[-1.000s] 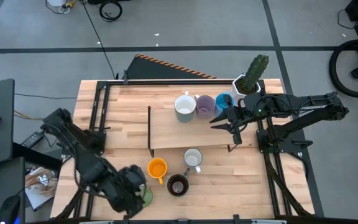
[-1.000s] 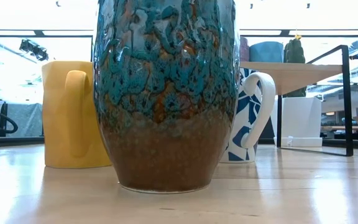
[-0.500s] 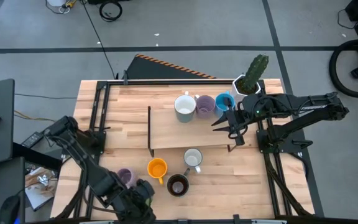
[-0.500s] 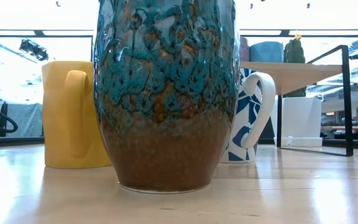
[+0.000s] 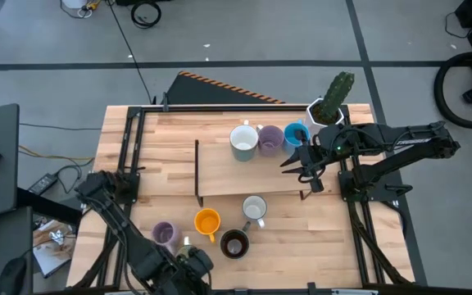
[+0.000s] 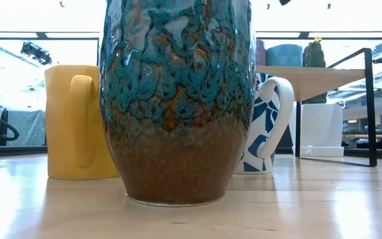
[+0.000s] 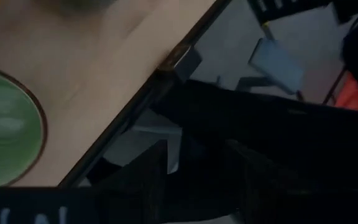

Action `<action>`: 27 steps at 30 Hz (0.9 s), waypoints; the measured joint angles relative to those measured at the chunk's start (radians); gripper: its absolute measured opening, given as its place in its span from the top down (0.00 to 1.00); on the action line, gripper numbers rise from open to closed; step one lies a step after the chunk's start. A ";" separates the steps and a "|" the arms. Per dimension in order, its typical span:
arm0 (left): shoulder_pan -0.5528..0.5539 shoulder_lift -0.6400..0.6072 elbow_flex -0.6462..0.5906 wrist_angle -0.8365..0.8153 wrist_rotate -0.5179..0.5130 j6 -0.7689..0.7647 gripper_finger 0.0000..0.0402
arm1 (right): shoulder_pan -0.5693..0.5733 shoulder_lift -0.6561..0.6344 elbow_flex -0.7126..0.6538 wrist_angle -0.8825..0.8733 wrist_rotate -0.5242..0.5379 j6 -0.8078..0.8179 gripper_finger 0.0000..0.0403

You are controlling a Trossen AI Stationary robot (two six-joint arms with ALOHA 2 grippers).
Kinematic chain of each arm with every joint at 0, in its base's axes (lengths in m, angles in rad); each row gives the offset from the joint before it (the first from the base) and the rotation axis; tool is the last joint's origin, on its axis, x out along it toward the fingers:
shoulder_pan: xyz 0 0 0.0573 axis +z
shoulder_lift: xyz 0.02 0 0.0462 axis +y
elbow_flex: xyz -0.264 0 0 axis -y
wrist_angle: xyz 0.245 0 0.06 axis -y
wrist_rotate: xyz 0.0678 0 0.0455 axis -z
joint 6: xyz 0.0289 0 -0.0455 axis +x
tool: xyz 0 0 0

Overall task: Place coffee mugs
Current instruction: Put the green cup on the shelf

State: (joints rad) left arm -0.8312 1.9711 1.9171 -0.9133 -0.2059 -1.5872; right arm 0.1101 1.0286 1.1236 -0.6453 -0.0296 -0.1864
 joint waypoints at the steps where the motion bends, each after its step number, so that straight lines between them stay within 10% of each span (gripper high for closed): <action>1: -0.003 0.013 0.000 0.003 0.009 -0.003 0.59 | 0.000 0.000 0.000 0.001 0.000 0.000 0.77; 27: 0.031 0.058 0.001 -0.191 0.093 -0.024 0.58 | 0.000 0.000 0.000 0.011 -0.026 -0.019 0.77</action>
State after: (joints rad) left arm -0.8005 2.0289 1.9179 -1.1045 -0.1124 -1.6112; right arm 0.1101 1.0286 1.1236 -0.6346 -0.0559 -0.2054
